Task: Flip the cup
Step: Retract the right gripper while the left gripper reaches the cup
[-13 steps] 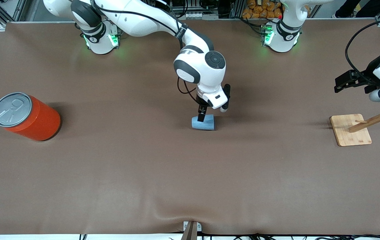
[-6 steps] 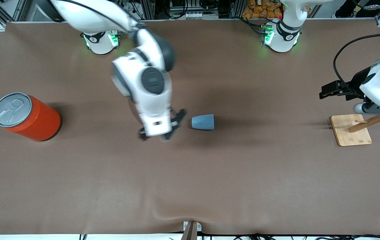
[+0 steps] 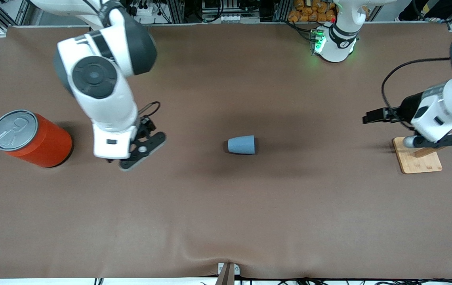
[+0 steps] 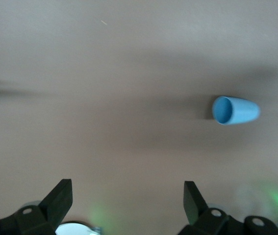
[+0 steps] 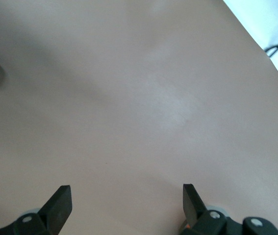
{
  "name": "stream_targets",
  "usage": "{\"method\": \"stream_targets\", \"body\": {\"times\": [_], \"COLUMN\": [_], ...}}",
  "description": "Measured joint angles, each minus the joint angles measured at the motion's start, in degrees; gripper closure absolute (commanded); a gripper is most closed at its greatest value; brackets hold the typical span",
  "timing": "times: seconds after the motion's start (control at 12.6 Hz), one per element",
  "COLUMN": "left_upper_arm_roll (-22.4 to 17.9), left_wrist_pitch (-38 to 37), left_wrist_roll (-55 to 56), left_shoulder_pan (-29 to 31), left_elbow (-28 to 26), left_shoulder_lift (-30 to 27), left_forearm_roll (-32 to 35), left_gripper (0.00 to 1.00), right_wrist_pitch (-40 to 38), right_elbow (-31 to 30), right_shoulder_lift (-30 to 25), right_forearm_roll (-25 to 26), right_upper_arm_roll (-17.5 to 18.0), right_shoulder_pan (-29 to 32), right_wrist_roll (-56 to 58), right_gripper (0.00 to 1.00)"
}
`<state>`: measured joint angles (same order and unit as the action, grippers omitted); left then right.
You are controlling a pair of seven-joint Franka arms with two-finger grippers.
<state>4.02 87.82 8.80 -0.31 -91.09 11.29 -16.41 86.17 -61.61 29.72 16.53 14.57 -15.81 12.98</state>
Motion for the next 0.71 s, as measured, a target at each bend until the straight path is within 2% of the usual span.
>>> {"method": "stream_targets", "body": {"times": [0.16, 0.24, 0.4, 0.47, 0.71], "left_upper_arm_roll": [0.4, 0.9, 1.5, 1.7, 2.0], "left_wrist_pitch": [2.5, 5.0, 10.0, 12.0, 19.2], "left_wrist_roll": [0.0, 0.0, 0.0, 0.0, 0.2], "left_shoulder_pan": [-0.6, -1.8, -5.8, -8.4, -15.5], "left_elbow": [-1.7, -3.0, -6.5, -8.4, -15.3], "left_shoulder_lift": [3.4, 4.9, 7.2, 8.1, 9.4], "left_forearm_roll": [-4.7, -5.9, -8.6, -9.9, -13.7], "left_gripper": [0.0, 0.0, 0.0, 0.0, 0.0], "right_wrist_pitch": [-0.1, -0.2, -0.8, -1.3, -4.5], "right_elbow": [0.0, 0.0, 0.2, 0.3, -1.2], "right_shoulder_lift": [-0.2, -0.4, -2.0, -3.6, -8.2], "right_forearm_roll": [0.0, -0.2, -1.1, -1.6, -2.2], "right_upper_arm_roll": [0.1, 1.6, 8.6, 10.3, 12.5], "right_shoulder_pan": [2.9, 6.9, 18.3, 21.4, 21.5], "right_wrist_roll": [-1.2, -1.3, -1.2, -2.4, -22.7], "right_gripper": [0.0, 0.0, 0.0, 0.0, 0.0]}}
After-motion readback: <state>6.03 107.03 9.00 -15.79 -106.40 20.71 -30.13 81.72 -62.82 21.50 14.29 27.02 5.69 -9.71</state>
